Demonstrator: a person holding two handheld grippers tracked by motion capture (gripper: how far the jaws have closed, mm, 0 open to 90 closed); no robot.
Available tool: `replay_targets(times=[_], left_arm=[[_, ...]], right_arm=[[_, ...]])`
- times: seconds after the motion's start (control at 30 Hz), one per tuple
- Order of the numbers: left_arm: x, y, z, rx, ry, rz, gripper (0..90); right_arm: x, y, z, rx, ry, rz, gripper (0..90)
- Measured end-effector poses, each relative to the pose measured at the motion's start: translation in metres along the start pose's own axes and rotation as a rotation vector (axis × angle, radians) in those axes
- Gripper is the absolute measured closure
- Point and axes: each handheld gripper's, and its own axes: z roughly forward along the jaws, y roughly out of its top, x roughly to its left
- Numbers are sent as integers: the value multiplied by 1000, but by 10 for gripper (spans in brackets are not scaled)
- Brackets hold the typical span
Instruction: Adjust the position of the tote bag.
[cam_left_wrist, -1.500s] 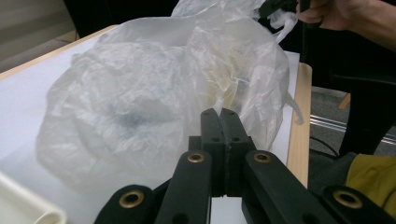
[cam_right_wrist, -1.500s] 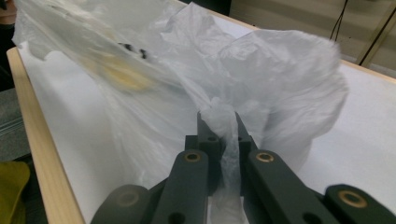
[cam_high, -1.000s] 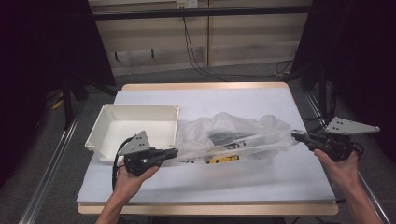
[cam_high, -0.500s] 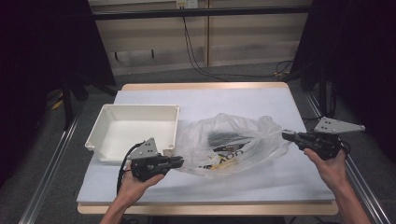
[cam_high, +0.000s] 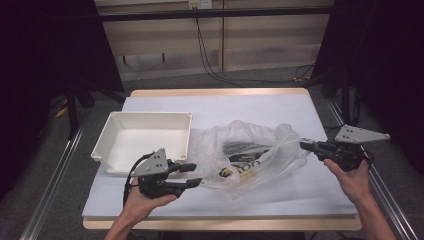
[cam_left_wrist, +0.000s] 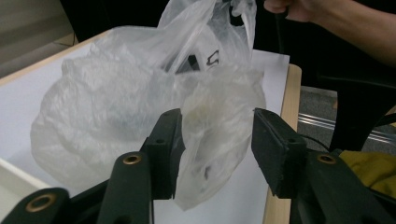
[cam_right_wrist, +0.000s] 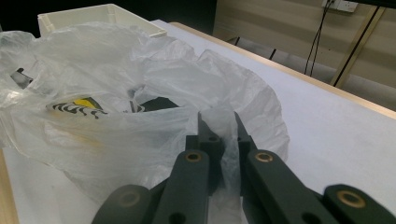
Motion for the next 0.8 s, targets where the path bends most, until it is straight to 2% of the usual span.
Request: replay_targets(times=[0.1,0.2,0.23,0.27,0.37,0.43,0.47,0.5,0.53,0.6,0.7,0.8], left_arm=[[-2,3,2,-8,-5,8,499],[-4,13,15,-20,-36,27,488],[-4,18,19,-21,-29,38,481],[-4,22,23,-27,-43,44,466],[-2,36,36,-15,-68,76,438],[1,45,44,-18,-72,78,436],[2,49,49,-15,-93,95,445],[2,49,49,-15,-93,95,469],[3,54,63,51,-91,120,470],[9,50,76,115,-99,119,480],[17,40,88,169,-57,112,484],[25,31,93,199,-38,100,464]], right_arm=[[0,0,0,-4,0,-1,895],[0,0,0,-6,1,5,895],[0,-1,1,-5,1,1,895],[0,-1,1,-4,1,-2,895],[0,-1,1,-3,5,-4,895],[0,-2,2,-3,6,-1,896],[0,-2,2,-1,8,-4,895],[0,-3,2,1,8,-1,895],[-1,-3,2,1,6,1,895],[-1,-3,1,-4,10,6,895],[-2,-4,0,-7,6,4,895],[-3,-5,0,-2,8,4,895]])
